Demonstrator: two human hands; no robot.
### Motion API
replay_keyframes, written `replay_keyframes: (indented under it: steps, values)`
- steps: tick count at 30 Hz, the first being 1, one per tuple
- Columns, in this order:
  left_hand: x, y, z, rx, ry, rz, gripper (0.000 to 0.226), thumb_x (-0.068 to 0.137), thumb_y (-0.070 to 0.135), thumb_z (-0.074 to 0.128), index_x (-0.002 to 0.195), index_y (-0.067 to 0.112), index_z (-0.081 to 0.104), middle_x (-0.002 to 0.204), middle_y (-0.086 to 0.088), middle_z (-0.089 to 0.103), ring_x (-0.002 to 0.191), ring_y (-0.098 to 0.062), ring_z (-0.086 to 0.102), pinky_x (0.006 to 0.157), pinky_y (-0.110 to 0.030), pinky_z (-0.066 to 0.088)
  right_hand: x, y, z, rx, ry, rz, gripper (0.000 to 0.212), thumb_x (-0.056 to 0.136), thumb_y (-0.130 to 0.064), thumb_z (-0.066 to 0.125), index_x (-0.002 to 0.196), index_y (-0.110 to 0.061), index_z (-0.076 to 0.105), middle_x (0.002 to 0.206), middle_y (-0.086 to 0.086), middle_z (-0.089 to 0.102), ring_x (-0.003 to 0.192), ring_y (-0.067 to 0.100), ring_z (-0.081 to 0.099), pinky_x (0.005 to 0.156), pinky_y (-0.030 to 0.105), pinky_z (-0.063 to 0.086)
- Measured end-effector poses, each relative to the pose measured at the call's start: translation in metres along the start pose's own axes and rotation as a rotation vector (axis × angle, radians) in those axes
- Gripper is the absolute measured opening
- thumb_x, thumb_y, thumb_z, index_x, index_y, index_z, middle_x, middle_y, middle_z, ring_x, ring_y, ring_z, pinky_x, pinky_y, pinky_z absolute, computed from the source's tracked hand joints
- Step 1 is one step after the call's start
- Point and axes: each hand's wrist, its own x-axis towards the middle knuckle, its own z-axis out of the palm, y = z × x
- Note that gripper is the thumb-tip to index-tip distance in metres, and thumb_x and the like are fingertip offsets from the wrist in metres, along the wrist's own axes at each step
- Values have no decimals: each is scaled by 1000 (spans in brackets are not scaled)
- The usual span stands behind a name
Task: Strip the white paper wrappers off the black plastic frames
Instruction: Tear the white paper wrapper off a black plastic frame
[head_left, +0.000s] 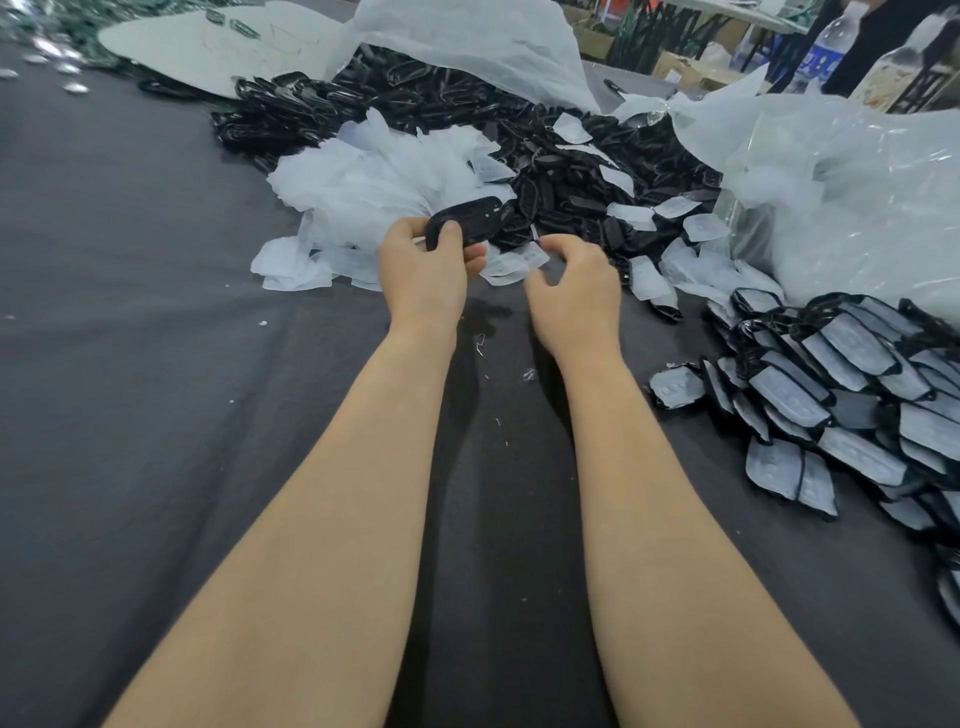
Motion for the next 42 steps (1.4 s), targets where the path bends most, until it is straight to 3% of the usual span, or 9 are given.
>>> replay_keyframes:
  steps: [5, 9, 12, 17, 22, 27, 31, 34, 42]
  values:
    - [0, 4, -3, -58, 97, 73, 2, 98, 7, 48, 97, 7, 47, 81, -5, 61, 54, -2, 62, 56, -14, 50, -2, -4, 8, -152, -169, -135, 42, 96, -22, 47, 137, -18, 49, 144, 2, 46, 137, 24, 34, 113, 41, 26]
    - [1, 4, -4, -90, 139, 87, 2, 98, 7, 48, 99, 6, 47, 82, -5, 61, 54, -2, 62, 57, -15, 51, -2, -3, 12, -278, -221, 38, 47, 101, -42, 34, 143, -22, 38, 154, 5, 29, 146, 27, 11, 118, 51, 8]
    - [0, 3, -4, -79, 123, 75, 3, 98, 7, 48, 100, 6, 47, 81, -5, 61, 55, -3, 63, 57, -14, 51, -1, -4, 12, -284, -226, 51, 46, 101, -43, 31, 134, -18, 49, 149, 6, 37, 145, 26, 17, 117, 51, 8]
    - [0, 1, -1, -33, 62, 54, 3, 97, 5, 48, 98, 6, 45, 82, -6, 59, 50, -1, 62, 54, -13, 49, 1, -3, 8, -94, -110, 30, 32, 99, -28, 42, 114, -14, 66, 133, 4, 55, 131, 24, 40, 113, 45, 27]
    - [0, -1, -1, 14, 17, 48, 13, 97, 5, 48, 87, 13, 45, 87, -7, 57, 49, -1, 61, 57, -15, 52, 1, -1, 1, 368, 157, 147, 24, 95, -15, 52, 115, -6, 63, 115, 7, 61, 104, 12, 55, 85, 11, 37]
    - [3, -3, -1, 59, -16, 40, 7, 97, 6, 47, 92, 11, 45, 85, -4, 57, 47, -1, 60, 58, -18, 54, 4, 2, 0, 716, 326, 354, 16, 89, -6, 59, 85, -18, 49, 82, -4, 54, 83, 18, 61, 76, 24, 50]
    - [4, -5, 0, 96, -38, 54, 5, 96, 5, 48, 96, 10, 46, 79, -1, 57, 48, -1, 60, 58, -19, 54, 6, 0, 2, 888, 286, 370, 19, 91, 0, 54, 103, -14, 49, 80, -5, 52, 60, -2, 61, 77, 25, 54]
    - [4, -6, 1, 128, -51, 73, 8, 95, 4, 48, 102, 9, 47, 80, 0, 57, 47, 0, 59, 60, -19, 54, 6, -3, 3, 891, 218, 357, 18, 90, 2, 53, 93, -13, 62, 83, -2, 61, 76, 7, 61, 84, 29, 55]
    - [1, -7, 2, 181, -86, 97, 11, 95, 5, 49, 101, 14, 49, 80, -2, 60, 51, -1, 62, 65, -21, 57, 3, -8, 0, 942, 189, 302, 17, 91, -4, 57, 80, -17, 59, 68, -3, 59, 62, 6, 56, 63, 18, 51]
